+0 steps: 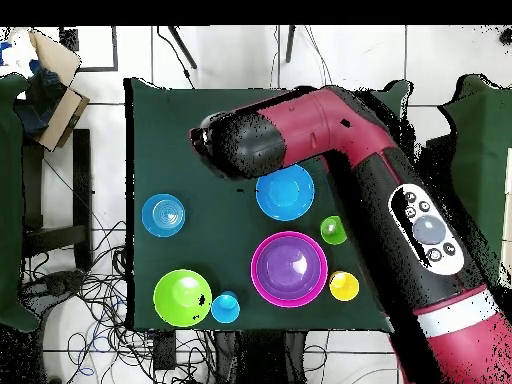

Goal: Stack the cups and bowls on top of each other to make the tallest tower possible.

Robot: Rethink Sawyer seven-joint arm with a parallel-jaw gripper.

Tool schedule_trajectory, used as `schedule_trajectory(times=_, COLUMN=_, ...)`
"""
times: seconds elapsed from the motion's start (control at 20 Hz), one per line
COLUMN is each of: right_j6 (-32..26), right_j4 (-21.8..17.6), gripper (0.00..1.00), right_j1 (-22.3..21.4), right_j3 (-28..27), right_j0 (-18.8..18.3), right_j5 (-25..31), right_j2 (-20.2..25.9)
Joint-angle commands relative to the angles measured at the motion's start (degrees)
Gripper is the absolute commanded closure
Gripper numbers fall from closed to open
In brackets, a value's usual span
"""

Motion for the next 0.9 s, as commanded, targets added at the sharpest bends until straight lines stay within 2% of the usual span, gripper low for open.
schedule_trajectory(times=0.05, right_j6=-13.1, right_j4=-3.9, gripper=0.00, right_j1=4.3, right_j3=-6.6, right_j0=1.1, right_j5=6.8, right_j2=-5.6)
schedule_trajectory(times=0.6, right_j6=-14.3, right_j4=-4.8, gripper=0.00, right_j1=5.5, right_j3=-8.2, right_j0=2.0, right_j5=6.6, right_j2=-6.8)
schedule_trajectory(times=0.9, right_j6=-18.6, right_j4=-5.4, gripper=0.00, right_j1=7.1, right_j3=-9.4, right_j0=1.4, right_j5=7.8, right_j2=-6.4)
